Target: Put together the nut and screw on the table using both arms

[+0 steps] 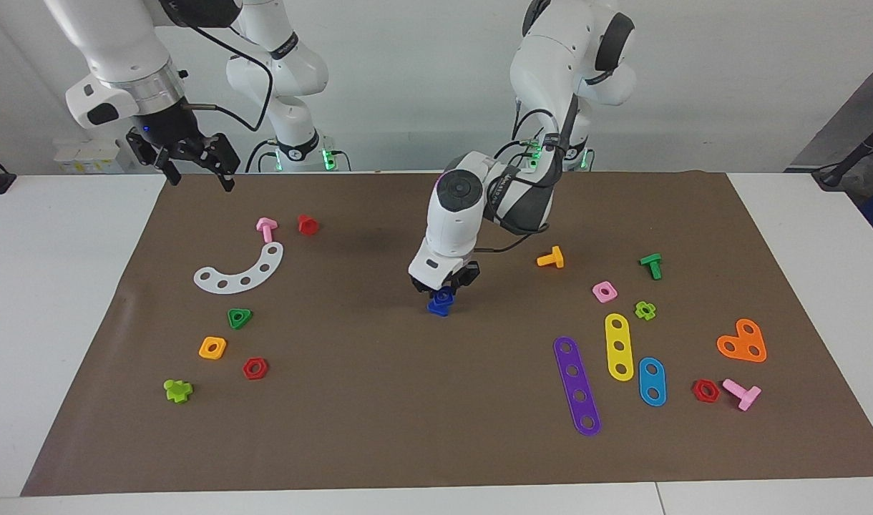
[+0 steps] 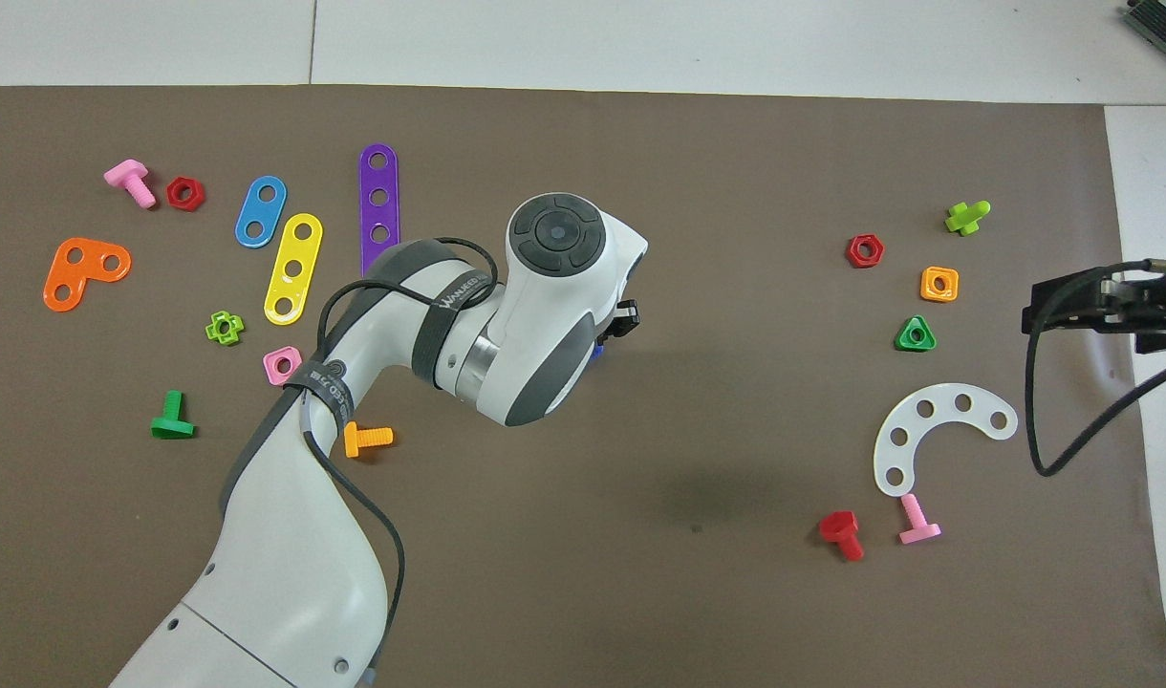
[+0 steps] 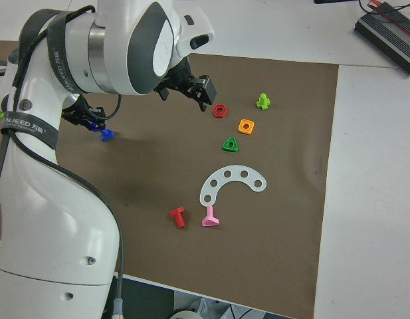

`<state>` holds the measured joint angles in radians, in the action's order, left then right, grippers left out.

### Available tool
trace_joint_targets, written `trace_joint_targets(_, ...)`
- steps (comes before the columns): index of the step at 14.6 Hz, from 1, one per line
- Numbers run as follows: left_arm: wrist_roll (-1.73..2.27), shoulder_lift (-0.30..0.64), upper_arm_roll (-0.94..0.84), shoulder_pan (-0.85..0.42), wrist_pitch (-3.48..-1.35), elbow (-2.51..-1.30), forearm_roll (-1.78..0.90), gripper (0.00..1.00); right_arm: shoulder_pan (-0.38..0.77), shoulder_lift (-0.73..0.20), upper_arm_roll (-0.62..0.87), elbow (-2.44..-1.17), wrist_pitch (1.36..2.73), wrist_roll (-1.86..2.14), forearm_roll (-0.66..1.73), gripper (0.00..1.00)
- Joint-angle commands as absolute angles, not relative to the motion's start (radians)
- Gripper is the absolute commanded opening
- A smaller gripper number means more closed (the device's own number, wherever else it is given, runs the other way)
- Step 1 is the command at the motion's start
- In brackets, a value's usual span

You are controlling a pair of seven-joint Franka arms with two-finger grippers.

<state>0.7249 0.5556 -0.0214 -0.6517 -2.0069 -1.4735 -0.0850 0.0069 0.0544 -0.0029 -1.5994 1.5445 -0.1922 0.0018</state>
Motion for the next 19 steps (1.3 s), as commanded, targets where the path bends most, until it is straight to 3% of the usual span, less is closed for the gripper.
trace_joint_targets(1, 0.736, 0.540, -0.005, -0.672, -2.025, -1.515, -0.103, 0.22, -0.005, 0.078, 0.002, -1.632, 1.565, -0.190, 0.006, 1.00)
trace_joint_targets(11, 0.738, 0.540, -0.005, -0.683, -2.117, -1.575, -0.117, 0.23, -0.008, 0.078, 0.002, -1.632, 1.565, -0.184, 0.006, 1.00)
trace_joint_targets(12, 0.738, 0.540, -0.005, -0.683, -2.120, -1.577, -0.120, 0.27, -0.008, 0.078, 0.002, -1.632, 1.565, -0.184, 0.006, 1.00)
trace_joint_targets(14, 0.738, 0.540, -0.005, -0.681, -2.129, -1.577, -0.121, 0.49, -0.008, 0.078, 0.002, -1.632, 1.565, -0.184, 0.006, 1.00)
trace_joint_targets(16, 0.739, 0.540, -0.003, -0.683, -2.132, -1.575, -0.121, 0.83, -0.008, 0.078, 0.002, -1.632, 1.565, -0.184, 0.006, 1.00)
trace_joint_targets(19, 0.739, 0.540, -0.002, -0.683, -2.131, -1.572, -0.121, 0.93, -0.008, 0.078, 0.002, -1.632, 1.565, -0.184, 0.006, 1.00)
